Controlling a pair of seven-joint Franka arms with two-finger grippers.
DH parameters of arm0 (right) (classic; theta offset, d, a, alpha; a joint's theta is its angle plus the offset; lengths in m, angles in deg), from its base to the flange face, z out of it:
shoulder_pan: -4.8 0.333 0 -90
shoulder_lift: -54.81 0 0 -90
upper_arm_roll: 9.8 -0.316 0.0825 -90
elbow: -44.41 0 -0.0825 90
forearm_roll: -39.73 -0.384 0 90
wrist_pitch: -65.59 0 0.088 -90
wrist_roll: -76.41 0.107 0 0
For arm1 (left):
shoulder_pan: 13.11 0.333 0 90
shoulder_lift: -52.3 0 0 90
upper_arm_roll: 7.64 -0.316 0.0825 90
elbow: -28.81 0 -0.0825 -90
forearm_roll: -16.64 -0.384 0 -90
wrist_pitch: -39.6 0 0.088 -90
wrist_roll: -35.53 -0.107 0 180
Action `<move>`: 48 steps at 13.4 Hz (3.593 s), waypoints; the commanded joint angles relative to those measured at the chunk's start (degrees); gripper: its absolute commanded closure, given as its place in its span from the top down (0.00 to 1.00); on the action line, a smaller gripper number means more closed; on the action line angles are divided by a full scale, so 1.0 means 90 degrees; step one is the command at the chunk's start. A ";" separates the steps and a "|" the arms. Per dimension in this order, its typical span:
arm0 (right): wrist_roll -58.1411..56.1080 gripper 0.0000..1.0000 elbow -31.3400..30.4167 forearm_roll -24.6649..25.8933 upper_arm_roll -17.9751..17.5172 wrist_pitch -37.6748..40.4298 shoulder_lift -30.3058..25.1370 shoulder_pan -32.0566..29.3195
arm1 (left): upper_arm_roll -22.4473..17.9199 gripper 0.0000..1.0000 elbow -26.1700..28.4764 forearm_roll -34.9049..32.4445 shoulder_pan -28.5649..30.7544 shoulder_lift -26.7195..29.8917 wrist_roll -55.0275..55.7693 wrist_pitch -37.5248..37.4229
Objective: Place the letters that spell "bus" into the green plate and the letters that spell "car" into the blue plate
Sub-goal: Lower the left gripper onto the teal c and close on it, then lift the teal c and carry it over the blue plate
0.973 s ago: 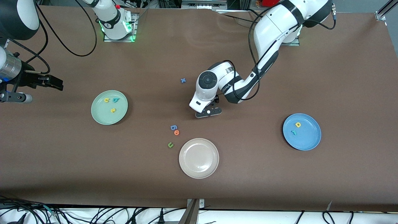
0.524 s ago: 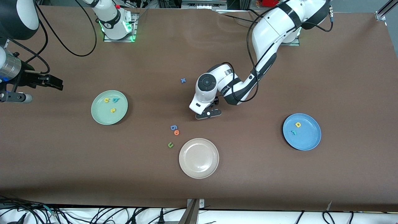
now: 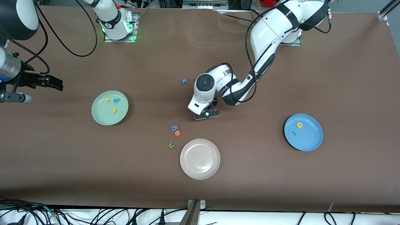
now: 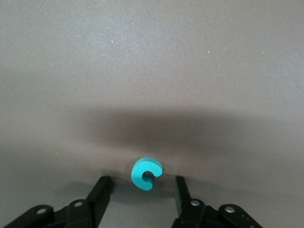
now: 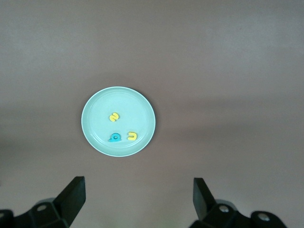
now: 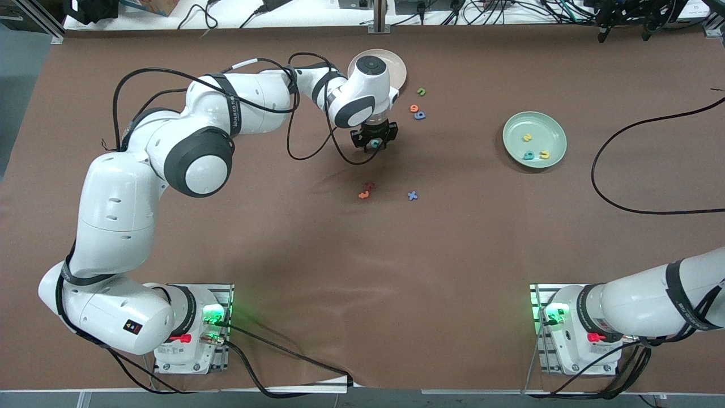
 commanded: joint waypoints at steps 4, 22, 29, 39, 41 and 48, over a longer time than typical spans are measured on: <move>-0.0106 1.00 -0.0021 -0.0017 -0.0016 0.0088 -0.0102 -0.0079 | -0.0058 0.47 -0.0271 -0.0204 -0.0109 -0.0150 0.0145 -0.0035; -0.0116 1.00 -0.0021 -0.0027 -0.0016 0.0088 -0.0102 -0.0098 | -0.0097 0.32 -0.0271 -0.0214 -0.0138 -0.0189 0.0330 -0.0025; -0.0116 1.00 -0.0021 -0.0027 -0.0007 0.0088 -0.0102 -0.0108 | -0.0273 0.24 -0.0281 -0.0204 -0.0207 -0.0190 0.0340 -0.0025; -0.0116 1.00 -0.0021 -0.0027 -0.0007 0.0088 -0.0102 -0.0108 | -0.0282 0.17 -0.0271 -0.0204 -0.0197 -0.0219 0.0330 -0.0025; -0.0116 1.00 -0.0021 -0.0037 -0.0007 0.0098 -0.0101 -0.0108 | -0.0273 0.15 -0.0281 -0.0195 -0.0158 -0.0209 0.0321 -0.0025; -0.0116 1.00 -0.0021 -0.0037 -0.0007 0.0098 -0.0092 -0.0108 | -0.0263 0.13 -0.0291 -0.0165 0.0212 -0.0082 0.0252 -0.0123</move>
